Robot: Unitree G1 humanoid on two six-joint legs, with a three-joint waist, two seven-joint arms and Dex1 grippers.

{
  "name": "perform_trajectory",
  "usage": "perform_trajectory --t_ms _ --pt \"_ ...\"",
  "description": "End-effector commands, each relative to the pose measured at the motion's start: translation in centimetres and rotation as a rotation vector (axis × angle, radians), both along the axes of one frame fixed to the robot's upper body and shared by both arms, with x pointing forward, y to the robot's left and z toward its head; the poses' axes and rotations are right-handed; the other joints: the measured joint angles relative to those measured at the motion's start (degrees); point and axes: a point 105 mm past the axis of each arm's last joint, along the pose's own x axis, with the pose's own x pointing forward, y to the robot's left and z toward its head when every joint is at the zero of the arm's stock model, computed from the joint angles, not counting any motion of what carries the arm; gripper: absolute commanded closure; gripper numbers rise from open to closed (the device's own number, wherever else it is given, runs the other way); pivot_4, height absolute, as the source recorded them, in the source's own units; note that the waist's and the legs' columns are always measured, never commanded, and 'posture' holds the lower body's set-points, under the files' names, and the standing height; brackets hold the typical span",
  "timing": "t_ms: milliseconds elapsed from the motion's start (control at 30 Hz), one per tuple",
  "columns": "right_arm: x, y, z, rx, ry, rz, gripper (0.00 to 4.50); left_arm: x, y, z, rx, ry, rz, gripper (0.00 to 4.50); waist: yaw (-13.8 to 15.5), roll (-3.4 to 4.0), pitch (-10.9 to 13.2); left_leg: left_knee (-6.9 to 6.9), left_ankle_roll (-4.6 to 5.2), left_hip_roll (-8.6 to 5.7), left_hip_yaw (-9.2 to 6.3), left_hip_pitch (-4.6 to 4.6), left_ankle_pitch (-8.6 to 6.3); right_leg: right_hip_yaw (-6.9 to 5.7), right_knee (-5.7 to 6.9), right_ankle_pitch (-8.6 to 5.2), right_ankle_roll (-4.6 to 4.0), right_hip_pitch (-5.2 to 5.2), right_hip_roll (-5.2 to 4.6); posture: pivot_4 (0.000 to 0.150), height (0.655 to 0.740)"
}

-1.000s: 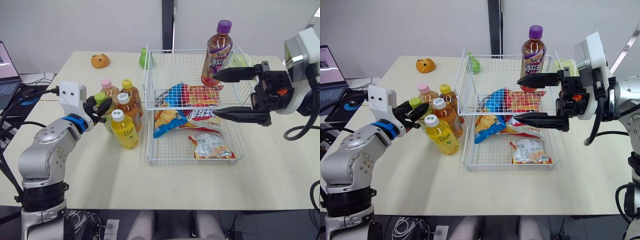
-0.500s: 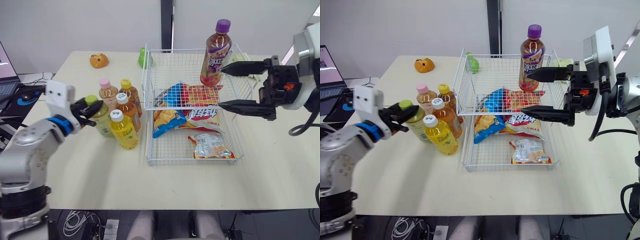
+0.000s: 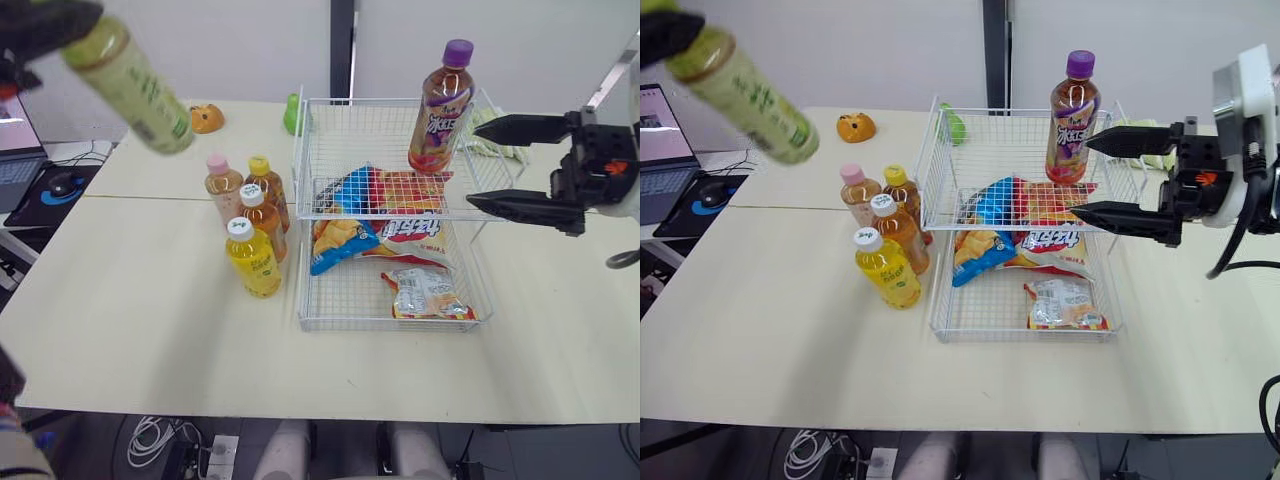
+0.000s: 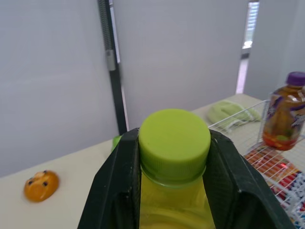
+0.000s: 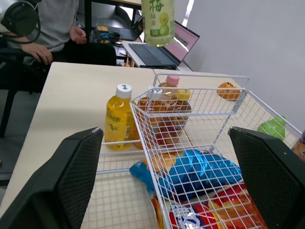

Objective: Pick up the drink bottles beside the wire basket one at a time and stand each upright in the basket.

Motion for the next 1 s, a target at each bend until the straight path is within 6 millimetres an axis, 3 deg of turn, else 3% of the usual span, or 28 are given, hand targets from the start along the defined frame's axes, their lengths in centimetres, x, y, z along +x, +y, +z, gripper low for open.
perform_trajectory --t_ms 33,167,333,567,800,1000 --pt "-1.1 -0.5 1.2 0.008 -0.063 -0.034 0.00 0.1 -3.3 3.3 0.023 -0.077 -0.128 3.14 -0.01 -0.02 0.01 0.02 0.00 -0.02 0.01 -0.07 0.00 0.02 0.01 0.02 0.03 -0.02 0.01 0.150 0.7400" --pt "-1.5 -0.9 1.2 0.018 -0.068 -0.076 0.00 1.2 -7.9 5.2 0.036 -0.077 -0.298 3.14 -0.24 -0.02 0.01 0.14 0.00 -0.03 -0.03 -0.28 0.00 0.01 -0.04 0.07 0.10 -0.10 0.06 0.150 0.7400" --pt "-2.0 -1.2 1.2 0.032 -0.074 -0.125 0.00 2.9 -12.6 5.5 0.080 -0.054 -0.427 3.14 -1.08 0.01 0.02 0.10 0.01 -0.03 0.02 -0.29 0.00 0.08 -0.03 0.07 0.10 -0.15 0.05 0.150 0.7400" --pt "-2.5 -1.4 1.1 0.052 -0.087 -0.180 0.00 7.4 -18.8 1.3 0.185 -0.014 -0.473 3.14 -1.63 0.04 0.04 0.12 0.02 -0.04 0.05 -0.30 0.00 0.15 0.00 0.07 0.10 -0.19 0.03 0.150 0.7400" --pt "-2.8 -2.1 1.7 0.066 -0.123 -0.242 0.00 9.8 -21.4 -1.6 0.190 0.046 -0.470 3.14 -1.68 0.06 0.06 0.12 0.08 -0.06 0.14 -0.43 -0.03 0.24 0.02 0.08 0.12 -0.37 -0.02 0.150 0.7400" --pt "-3.1 -2.3 2.0 0.081 -0.140 -0.266 0.00 10.5 -22.5 -3.0 0.204 0.059 -0.474 3.14 -1.46 0.07 0.06 0.18 0.10 -0.11 0.15 -0.49 -0.03 0.18 0.01 0.09 0.15 -0.36 -0.05 0.150 0.7400"
